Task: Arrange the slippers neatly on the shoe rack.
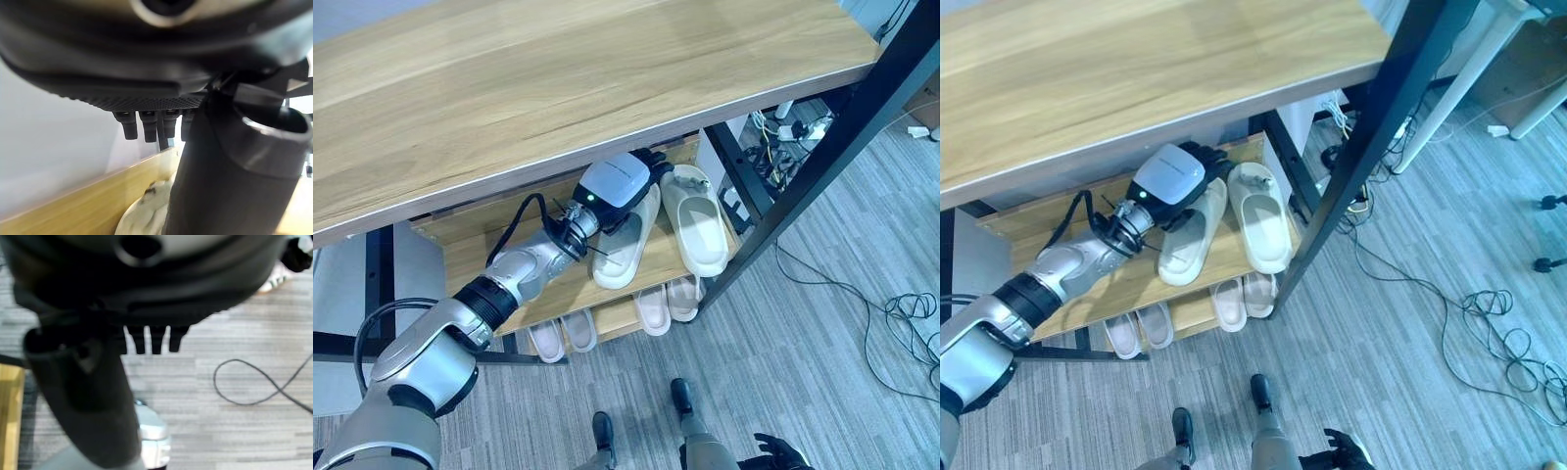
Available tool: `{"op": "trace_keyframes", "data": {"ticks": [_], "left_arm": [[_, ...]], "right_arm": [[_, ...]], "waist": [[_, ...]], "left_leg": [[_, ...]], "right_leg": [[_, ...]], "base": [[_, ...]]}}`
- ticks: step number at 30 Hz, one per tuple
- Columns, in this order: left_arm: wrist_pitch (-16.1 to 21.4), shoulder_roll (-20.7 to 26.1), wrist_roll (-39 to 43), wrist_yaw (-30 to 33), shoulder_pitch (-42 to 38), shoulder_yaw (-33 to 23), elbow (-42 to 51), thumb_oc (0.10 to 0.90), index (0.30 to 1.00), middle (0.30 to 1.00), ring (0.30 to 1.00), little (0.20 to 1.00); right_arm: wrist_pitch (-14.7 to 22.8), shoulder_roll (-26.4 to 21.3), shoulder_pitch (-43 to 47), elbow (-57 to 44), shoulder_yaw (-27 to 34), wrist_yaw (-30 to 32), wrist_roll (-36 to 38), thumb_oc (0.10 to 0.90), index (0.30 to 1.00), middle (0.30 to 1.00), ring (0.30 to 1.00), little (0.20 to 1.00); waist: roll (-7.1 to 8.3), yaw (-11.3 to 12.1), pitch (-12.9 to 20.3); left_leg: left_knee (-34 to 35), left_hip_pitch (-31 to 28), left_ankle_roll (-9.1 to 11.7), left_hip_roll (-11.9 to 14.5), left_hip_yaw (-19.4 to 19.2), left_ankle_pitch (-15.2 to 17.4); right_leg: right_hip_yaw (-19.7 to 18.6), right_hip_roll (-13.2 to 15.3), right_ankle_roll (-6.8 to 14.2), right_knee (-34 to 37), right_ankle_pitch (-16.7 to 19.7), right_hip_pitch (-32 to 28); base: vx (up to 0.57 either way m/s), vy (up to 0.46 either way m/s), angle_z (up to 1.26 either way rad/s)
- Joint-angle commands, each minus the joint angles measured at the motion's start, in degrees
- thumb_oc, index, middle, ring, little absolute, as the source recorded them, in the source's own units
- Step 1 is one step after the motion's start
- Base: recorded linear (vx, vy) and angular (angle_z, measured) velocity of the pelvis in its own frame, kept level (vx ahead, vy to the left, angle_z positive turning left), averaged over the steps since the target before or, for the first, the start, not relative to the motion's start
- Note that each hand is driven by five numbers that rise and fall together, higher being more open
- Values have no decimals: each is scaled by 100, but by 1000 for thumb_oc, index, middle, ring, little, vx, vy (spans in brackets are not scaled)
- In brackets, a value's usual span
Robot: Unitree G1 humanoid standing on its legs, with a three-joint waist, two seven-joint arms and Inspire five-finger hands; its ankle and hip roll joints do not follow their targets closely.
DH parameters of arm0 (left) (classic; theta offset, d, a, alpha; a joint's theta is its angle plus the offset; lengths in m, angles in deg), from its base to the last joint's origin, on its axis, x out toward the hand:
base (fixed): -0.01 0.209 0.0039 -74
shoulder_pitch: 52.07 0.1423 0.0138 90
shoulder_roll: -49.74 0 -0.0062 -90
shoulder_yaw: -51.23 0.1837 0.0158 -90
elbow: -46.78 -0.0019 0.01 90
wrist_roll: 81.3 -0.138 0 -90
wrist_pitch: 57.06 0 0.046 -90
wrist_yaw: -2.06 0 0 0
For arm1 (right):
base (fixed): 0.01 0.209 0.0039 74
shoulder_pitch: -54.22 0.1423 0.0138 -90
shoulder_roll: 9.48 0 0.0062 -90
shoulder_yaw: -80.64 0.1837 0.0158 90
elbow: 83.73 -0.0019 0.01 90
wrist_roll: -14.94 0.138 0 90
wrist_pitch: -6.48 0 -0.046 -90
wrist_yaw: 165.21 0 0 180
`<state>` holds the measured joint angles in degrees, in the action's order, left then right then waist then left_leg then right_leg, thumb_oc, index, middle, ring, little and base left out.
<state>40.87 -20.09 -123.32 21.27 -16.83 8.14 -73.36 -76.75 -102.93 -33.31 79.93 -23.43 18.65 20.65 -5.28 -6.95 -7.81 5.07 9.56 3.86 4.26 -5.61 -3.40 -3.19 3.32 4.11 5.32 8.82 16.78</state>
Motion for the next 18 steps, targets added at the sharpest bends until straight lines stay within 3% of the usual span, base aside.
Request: {"op": "trace_keyframes", "data": {"ticks": [1, 11, 14, 18], "left_arm": [[135, 334, -185, 326, -164, -667, 252, 800, 900, 900, 900, 900], [222, 551, -18, 250, 771, -1126, 376, 800, 900, 900, 900, 900], [368, 555, 376, 520, 1771, -2096, 1122, 800, 900, 900, 900, 900], [454, 455, 547, 637, 2287, -2533, 1463, 800, 900, 900, 900, 900]], "right_arm": [[-23, -8, -318, 175, -12, -50, 128, 800, 900, 900, 900, 900], [-56, 128, -464, 132, 86, -144, 155, 800, 900, 900, 900, 900], [-88, 315, -558, 136, 194, -198, 188, 800, 900, 900, 900, 900], [-146, 374, -622, 190, 238, -238, 137, 800, 900, 900, 900, 900]], "waist": [[236, 75, 208], [289, 155, 380], [368, 252, 476], [415, 298, 532]], "left_leg": [[-7, 75, -23, -272, 340, 271], [-7, -148, -18, -263, 373, 319], [-7, -301, -10, -255, 408, 355], [-7, -397, -10, -259, 433, 376]], "right_leg": [[403, 232, 539, -32, -687, -468], [487, 230, 534, -32, -771, -738], [532, 218, 510, -32, -825, -910], [555, 208, 491, -32, -848, -1018]], "base": [[38, -15, 3], [18, -2, 6], [16, -6, 0], [24, -3, 4]]}}
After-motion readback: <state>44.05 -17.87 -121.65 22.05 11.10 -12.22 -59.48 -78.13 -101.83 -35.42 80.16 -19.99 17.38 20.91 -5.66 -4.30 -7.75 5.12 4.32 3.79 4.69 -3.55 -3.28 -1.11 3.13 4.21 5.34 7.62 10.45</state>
